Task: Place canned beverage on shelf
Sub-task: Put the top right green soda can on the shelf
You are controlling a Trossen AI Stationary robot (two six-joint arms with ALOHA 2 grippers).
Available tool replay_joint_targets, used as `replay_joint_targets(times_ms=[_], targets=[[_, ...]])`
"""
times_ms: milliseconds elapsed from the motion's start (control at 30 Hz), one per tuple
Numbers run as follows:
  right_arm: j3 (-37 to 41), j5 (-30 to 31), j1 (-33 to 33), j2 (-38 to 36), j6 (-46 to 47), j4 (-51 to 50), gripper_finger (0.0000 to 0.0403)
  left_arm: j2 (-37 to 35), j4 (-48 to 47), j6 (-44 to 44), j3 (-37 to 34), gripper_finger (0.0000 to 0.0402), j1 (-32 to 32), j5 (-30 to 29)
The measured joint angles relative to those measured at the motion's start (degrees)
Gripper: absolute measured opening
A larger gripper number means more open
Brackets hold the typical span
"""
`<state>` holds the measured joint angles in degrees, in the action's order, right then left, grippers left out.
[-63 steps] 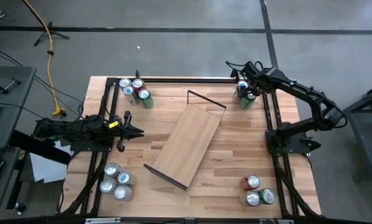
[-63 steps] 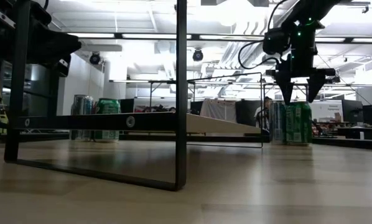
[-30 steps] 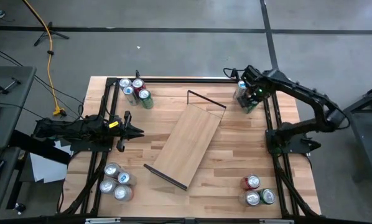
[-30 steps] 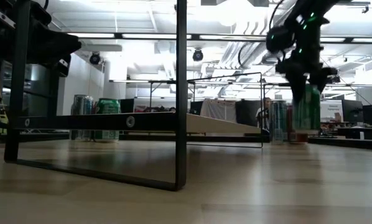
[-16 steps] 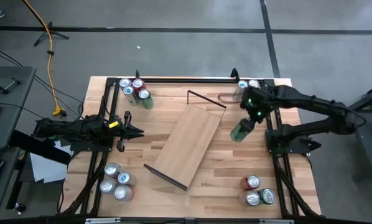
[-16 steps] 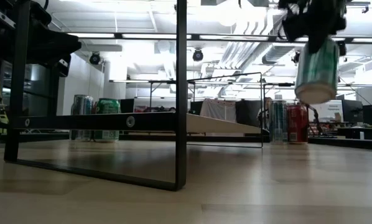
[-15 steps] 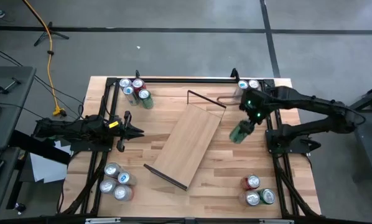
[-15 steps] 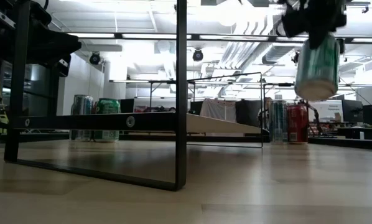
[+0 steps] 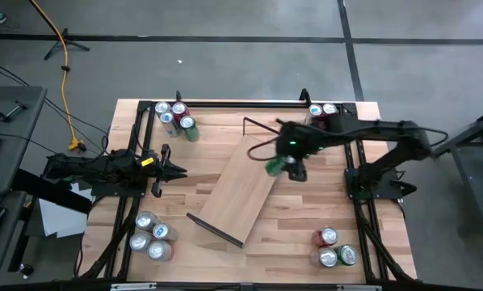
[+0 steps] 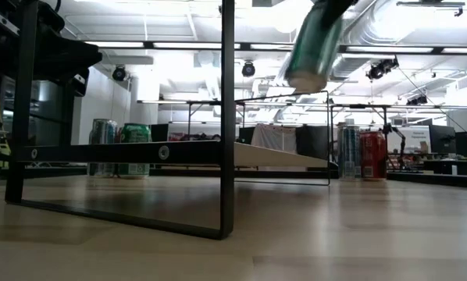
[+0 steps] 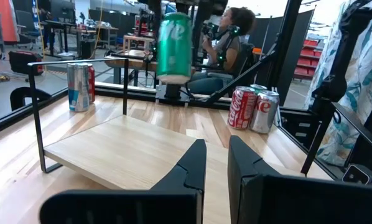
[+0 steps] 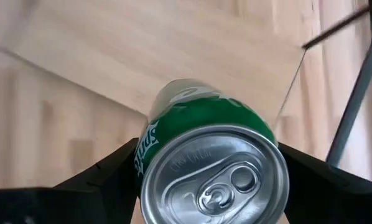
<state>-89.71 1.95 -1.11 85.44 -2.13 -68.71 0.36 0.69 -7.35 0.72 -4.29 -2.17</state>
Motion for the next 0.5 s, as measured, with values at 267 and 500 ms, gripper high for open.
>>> replay_joint_targets(times_ms=[267,500], targets=[[-6.0,2.2,-0.7,14.2,-21.7,-1.9,0.0287,0.0,0.0,0.0,0.0,0.0,0.0,0.0],[-7.0,5.0,-3.1,21.6,-30.9,-2.6,0.0287,0.0,0.0,0.0,0.0,0.0,0.0,0.0]])
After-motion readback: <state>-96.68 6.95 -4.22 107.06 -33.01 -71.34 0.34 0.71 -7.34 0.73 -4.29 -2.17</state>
